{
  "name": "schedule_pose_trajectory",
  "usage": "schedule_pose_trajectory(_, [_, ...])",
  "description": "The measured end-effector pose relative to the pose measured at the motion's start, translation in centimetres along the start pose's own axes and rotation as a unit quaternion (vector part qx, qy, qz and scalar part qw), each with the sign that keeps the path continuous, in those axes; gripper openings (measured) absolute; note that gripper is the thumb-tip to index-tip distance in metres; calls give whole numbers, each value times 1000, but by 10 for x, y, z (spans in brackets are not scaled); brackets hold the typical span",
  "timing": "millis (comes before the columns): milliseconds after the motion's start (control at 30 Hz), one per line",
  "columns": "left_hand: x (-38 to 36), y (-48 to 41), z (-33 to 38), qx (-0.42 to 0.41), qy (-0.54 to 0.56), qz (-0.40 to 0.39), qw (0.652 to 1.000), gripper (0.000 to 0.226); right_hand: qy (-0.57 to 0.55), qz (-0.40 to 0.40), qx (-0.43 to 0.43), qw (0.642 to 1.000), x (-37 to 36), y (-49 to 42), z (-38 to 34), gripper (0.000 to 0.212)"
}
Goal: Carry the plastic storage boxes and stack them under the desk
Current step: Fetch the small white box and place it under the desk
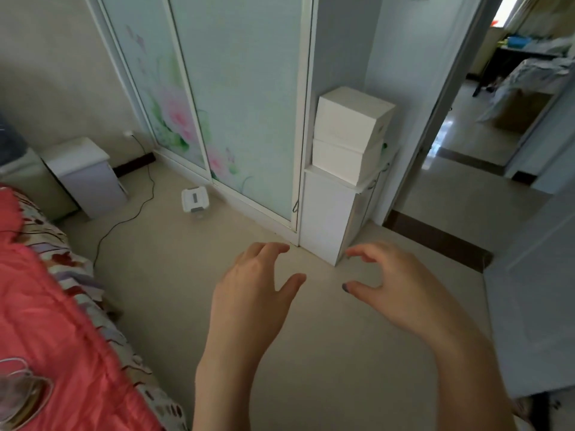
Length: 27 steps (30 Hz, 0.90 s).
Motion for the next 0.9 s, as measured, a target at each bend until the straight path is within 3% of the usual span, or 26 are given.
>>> schedule_pose_trajectory(300, [21, -67, -77, 72, -39, 34, 996, 44, -26, -62, 61, 996, -38, -117, -32, 48])
schedule_pose_trajectory(733, [27, -265, -149, 175, -77, 43, 981, 52, -17, -140, 142, 980, -62, -377, -70, 53])
schedule_pose_trajectory(900, [13, -342, -164, 230, -81, -7, 970, 59, 4, -260, 120, 958, -80, -465, -70, 67])
Point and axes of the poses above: each hand's wrist, its own y-axis away from the middle knuckle, its own x-axis out of the back of the hand, z = x × y, the point moved 9 cm from there along -y, towards the middle knuckle, and after that the axes turned 5 degrees about -z, right-handed, at the moved point
